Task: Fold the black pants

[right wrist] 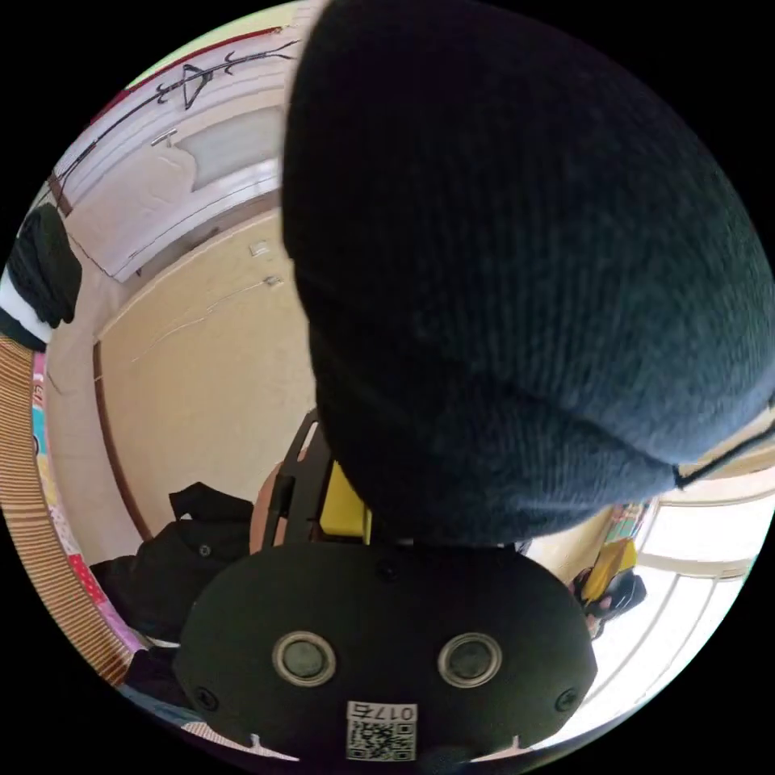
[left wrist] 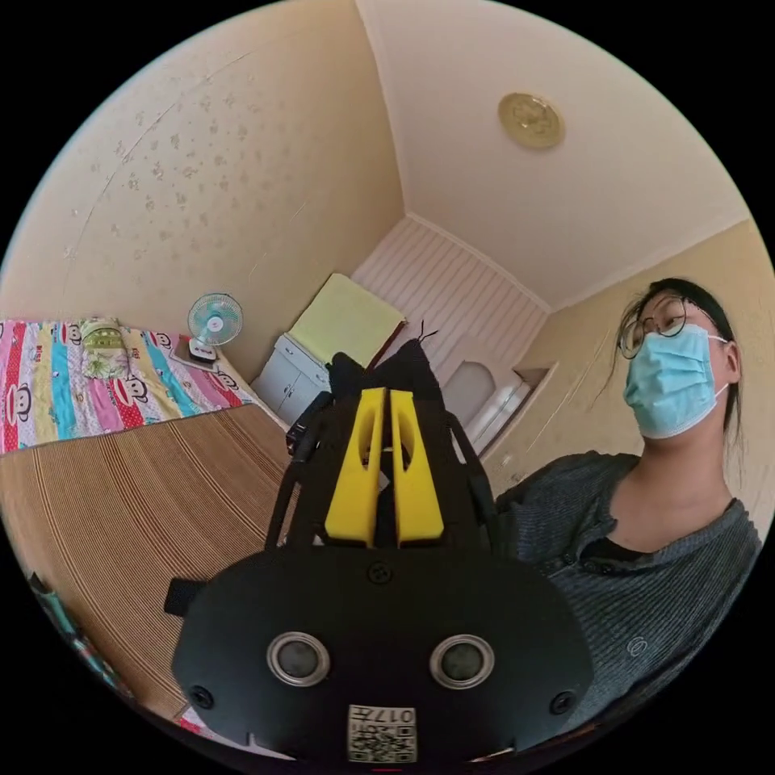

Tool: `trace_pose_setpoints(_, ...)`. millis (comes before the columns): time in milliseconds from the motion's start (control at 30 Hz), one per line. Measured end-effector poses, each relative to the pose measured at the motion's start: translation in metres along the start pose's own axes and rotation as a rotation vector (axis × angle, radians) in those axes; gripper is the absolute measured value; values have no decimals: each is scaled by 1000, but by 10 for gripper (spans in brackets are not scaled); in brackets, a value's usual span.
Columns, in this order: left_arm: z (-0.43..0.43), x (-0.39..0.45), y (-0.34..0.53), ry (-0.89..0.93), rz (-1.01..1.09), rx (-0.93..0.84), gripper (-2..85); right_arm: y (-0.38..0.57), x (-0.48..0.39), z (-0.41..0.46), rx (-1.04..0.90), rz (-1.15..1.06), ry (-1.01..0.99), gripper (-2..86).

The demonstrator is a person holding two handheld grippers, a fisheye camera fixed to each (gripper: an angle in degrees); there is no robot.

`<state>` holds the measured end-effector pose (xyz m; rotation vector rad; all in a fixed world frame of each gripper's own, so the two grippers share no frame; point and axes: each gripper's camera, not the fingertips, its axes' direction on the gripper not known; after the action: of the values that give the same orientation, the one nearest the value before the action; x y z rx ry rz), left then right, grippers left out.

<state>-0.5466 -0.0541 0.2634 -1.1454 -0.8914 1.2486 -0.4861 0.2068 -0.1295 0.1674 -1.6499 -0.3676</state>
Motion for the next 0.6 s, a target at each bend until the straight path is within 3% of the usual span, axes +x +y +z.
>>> trace_pose_setpoints(167,43,-64,4,1,-241,-200,132,49,13,-36,247,248,307,59)
trace_pose_setpoints(267,33,-86,7,-58,-321,-141,153,73,41,-39,275,339,200,72)
trace_pose_setpoints(367,14,-105,5,-8,-367,-79,149,89,77,-30,196,512,140,82)
trace_pose_setpoints(600,-22,-133,6,210,-391,2,86,130,129,-22,-77,1026,231,98)
